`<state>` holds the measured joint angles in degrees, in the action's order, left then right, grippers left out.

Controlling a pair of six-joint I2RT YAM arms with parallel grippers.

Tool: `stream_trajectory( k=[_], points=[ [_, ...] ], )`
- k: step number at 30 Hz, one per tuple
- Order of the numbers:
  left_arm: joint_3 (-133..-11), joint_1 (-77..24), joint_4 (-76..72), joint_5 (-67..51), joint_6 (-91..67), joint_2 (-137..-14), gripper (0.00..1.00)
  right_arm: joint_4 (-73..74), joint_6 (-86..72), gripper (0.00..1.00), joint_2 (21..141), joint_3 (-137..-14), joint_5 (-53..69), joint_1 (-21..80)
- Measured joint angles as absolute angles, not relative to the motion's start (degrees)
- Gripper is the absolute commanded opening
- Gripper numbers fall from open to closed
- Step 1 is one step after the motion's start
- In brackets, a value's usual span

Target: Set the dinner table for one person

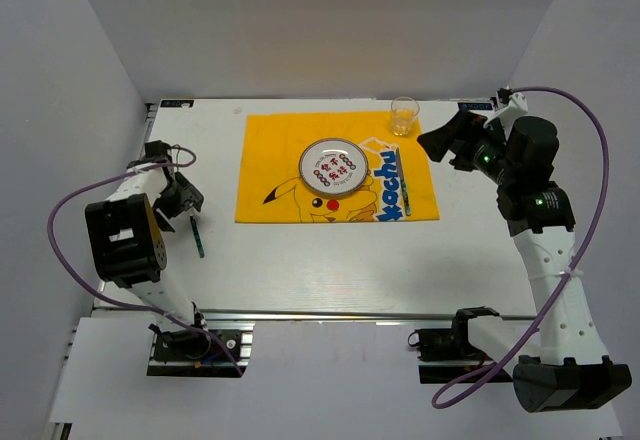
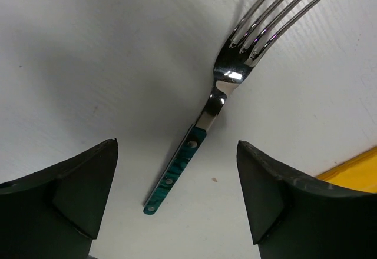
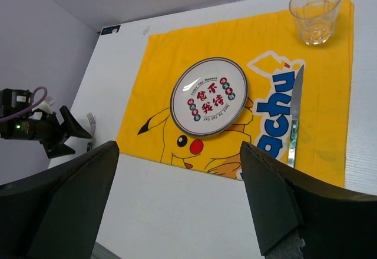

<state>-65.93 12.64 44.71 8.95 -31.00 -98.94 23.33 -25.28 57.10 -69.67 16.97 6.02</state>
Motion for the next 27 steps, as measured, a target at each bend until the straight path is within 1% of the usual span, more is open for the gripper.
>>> stream_trajectory(
  k=[3,4,5,7,9,10,11,12,13,14,18,22,25,27],
  points=[
    [-65.9,12.6,43.7,7.4,-30.5,-100.6,0.81,22.8,-25.3,0.89,57.1,-69.2,17.5,6.0],
    [-65.9,12.6,43.5,7.0,-30.4,-101.1,0.77,22.4,-25.3,0.89,57.1,-69.1,17.6,6.0],
    [-65.9,12.6,43.4,6.8,-30.3,-101.7,0.70,22.1,-25.3,0.89,57.1,-68.9,17.7,6.0],
    [-65.6,12.6,43.2,6.5,-30.2,-103.0,0.61,22.0,-25.4,0.89,57.1,-68.5,17.8,6.0],
    [-65.3,12.6,43.4,6.2,-30.0,-103.4,0.57,22.1,-25.5,0.89,57.1,-68.4,17.8,6.0],
    [-65.2,12.5,43.3,6.2,-29.9,-103.4,0.53,22.0,-25.6,0.89,57.1,-68.4,17.8,6.0],
    [-65.2,12.4,43.3,6.2,-29.8,-103.4,0.39,21.9,-25.7,0.89,57.1,-68.4,18.0,6.0],
    [-65.2,12.4,43.3,6.0,-30.0,-103.4,0.32,21.8,-25.8,0.89,57.1,-68.4,18.0,6.0],
    [-65.2,12.3,43.3,5.9,-29.7,-103.5,0.23,21.8,-26.0,0.89,57.1,-68.4,18.1,6.0],
    [-65.2,12.3,43.4,5.8,-29.4,-103.5,0.00,21.7,-26.2,0.89,57.1,-68.4,18.2,6.0],
    [-65.8,12.2,44.2,5.8,-29.6,-103.7,0.00,21.4,-26.5,0.89,57.1,-68.4,18.2,6.0],
    [-67.4,11.5,46.5,8.4,-29.4,-102.6,0.00,21.4,-26.5,0.89,57.0,-68.5,18.2,6.0],
    [-71.1,10.3,46.4,6.5,-27.8,-99.0,0.00,21.4,-26.5,0.89,57.0,-68.5,18.2,6.0],
    [-77.8,8.1,47.0,3.2,-26.2,-98.5,0.00,21.4,-26.5,0.89,57.1,-68.5,18.3,6.0]
  ],
)
